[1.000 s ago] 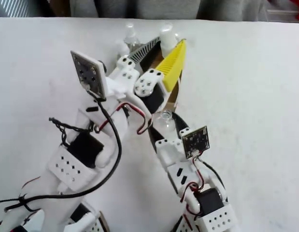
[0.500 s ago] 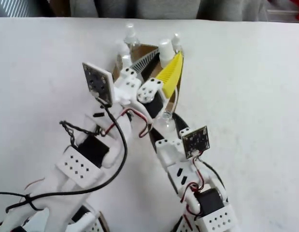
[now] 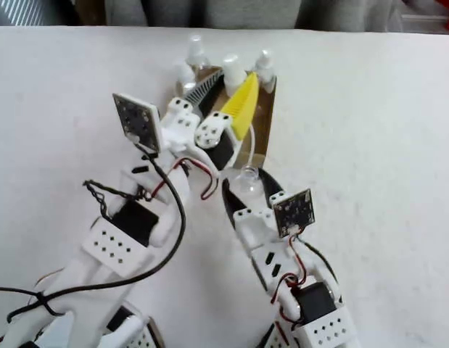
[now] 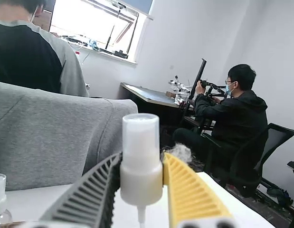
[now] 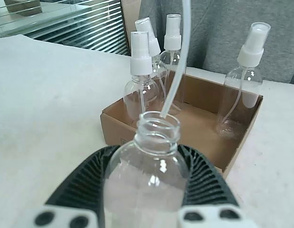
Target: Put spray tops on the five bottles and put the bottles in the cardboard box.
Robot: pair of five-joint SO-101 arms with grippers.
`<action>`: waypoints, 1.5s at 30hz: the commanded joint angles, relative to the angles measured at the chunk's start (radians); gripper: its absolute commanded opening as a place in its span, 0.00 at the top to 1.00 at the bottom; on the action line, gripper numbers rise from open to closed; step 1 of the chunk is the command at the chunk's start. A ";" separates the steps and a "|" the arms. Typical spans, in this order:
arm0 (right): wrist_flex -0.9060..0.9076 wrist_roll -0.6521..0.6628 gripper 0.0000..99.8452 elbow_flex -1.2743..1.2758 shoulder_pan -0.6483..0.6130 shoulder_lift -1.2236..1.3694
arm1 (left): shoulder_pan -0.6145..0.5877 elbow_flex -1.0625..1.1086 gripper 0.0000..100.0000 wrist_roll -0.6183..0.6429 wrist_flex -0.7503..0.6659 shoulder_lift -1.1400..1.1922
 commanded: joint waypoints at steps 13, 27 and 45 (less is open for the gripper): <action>0.001 0.011 0.98 0.008 -0.002 -0.022 | -0.004 0.089 0.98 -0.003 -0.011 -0.033; 0.001 0.011 0.98 0.008 -0.001 -0.022 | 0.084 0.224 0.98 -0.009 -0.005 -0.033; 0.022 0.011 0.98 0.008 -0.002 -0.022 | 0.094 0.255 0.98 -0.126 0.278 -0.171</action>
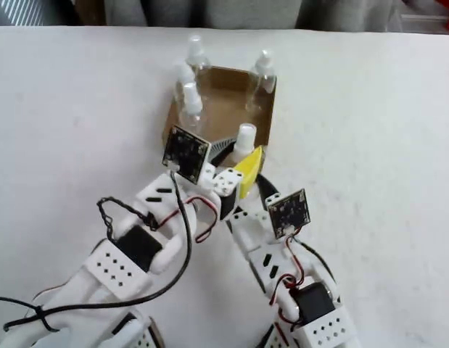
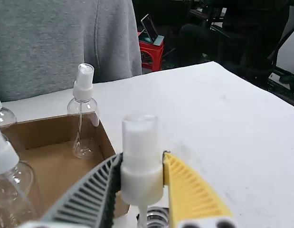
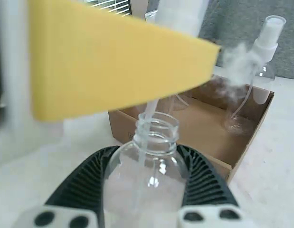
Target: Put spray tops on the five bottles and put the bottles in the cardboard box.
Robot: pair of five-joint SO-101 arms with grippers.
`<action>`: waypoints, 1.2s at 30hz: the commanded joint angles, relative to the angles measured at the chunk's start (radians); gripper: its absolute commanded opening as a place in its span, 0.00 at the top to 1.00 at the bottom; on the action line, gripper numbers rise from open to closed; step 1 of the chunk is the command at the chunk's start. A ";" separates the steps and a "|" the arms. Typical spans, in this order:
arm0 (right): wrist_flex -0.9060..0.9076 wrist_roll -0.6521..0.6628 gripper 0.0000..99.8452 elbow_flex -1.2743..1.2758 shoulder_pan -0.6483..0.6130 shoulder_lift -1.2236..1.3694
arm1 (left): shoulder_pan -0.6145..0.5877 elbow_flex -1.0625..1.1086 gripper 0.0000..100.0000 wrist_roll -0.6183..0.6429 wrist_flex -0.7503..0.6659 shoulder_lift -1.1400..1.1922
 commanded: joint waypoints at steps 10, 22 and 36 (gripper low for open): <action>0.002 0.138 0.98 0.008 0.008 -0.022 | 0.018 0.140 0.98 0.009 -0.203 -0.035; 0.030 0.241 0.98 0.008 0.007 -0.022 | 0.031 0.143 0.98 0.009 -0.201 -0.035; 0.019 0.232 0.98 0.006 0.070 -0.022 | 0.084 0.203 0.98 0.009 -0.210 -0.035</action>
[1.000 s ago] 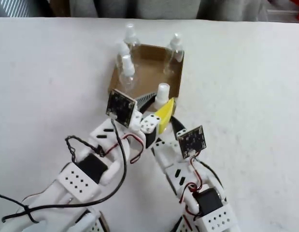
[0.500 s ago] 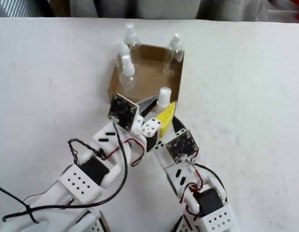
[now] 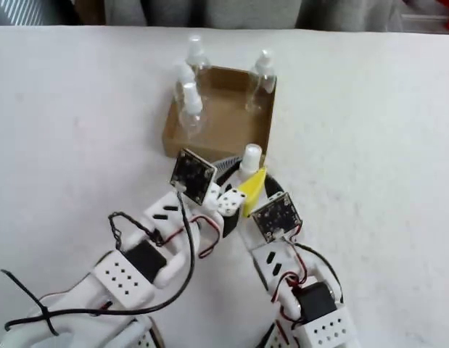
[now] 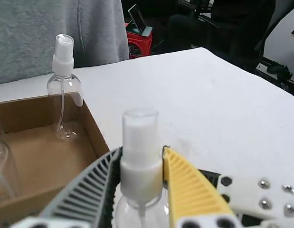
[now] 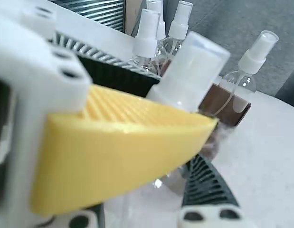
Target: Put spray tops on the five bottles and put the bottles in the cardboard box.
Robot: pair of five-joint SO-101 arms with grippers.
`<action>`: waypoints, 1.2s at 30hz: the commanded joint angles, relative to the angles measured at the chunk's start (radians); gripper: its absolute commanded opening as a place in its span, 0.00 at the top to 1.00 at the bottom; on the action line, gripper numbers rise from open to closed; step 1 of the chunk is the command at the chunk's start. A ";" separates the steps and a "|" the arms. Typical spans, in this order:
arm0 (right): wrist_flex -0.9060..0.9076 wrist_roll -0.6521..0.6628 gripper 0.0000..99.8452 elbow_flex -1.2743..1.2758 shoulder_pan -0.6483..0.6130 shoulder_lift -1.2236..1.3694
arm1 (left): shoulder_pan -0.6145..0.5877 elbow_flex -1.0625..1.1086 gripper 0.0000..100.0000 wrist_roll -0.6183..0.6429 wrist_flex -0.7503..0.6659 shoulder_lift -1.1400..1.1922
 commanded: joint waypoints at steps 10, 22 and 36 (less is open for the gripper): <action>-0.088 -0.238 0.98 0.006 0.071 -0.019 | 0.021 0.184 0.98 0.012 -0.417 -0.008; -0.085 -0.230 0.98 0.006 0.070 -0.019 | 0.013 0.107 0.98 0.008 -0.229 -0.007; -0.090 -0.230 0.98 0.006 0.071 -0.019 | 0.016 0.109 0.98 0.008 -0.130 0.002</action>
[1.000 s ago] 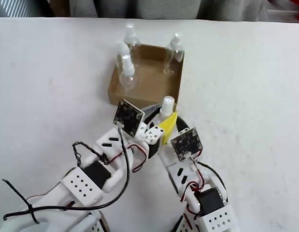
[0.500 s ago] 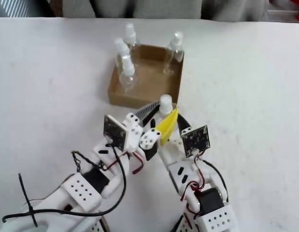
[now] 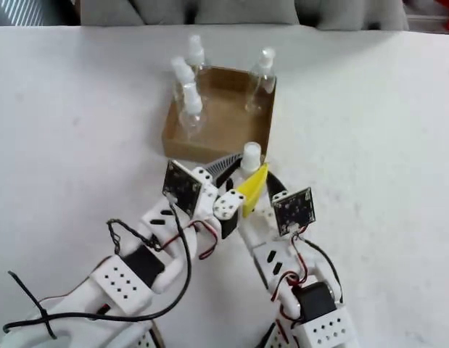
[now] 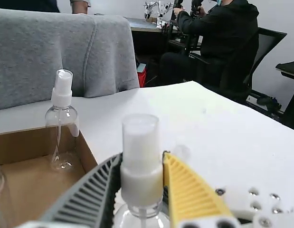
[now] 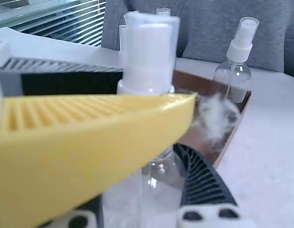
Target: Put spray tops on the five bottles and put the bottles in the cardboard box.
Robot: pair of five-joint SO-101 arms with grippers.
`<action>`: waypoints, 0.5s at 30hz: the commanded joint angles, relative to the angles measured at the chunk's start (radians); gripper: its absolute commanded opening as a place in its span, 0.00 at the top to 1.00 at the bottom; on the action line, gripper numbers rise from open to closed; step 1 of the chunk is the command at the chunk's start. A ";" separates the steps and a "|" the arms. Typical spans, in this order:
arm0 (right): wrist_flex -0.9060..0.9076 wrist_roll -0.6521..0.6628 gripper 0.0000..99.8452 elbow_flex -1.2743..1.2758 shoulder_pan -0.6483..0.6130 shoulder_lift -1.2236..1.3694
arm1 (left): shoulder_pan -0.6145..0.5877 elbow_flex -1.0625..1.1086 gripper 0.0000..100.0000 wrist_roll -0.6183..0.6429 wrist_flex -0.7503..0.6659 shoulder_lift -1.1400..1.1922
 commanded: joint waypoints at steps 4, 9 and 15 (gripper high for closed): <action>-0.044 -0.014 0.98 0.006 0.041 -0.021 | 0.010 0.032 0.98 0.003 0.052 0.024; -0.042 0.025 0.98 0.006 0.041 -0.021 | 0.010 0.028 0.98 0.002 0.095 0.024; -0.039 0.041 0.98 0.006 0.038 -0.021 | 0.010 -0.012 0.98 -0.097 0.138 0.024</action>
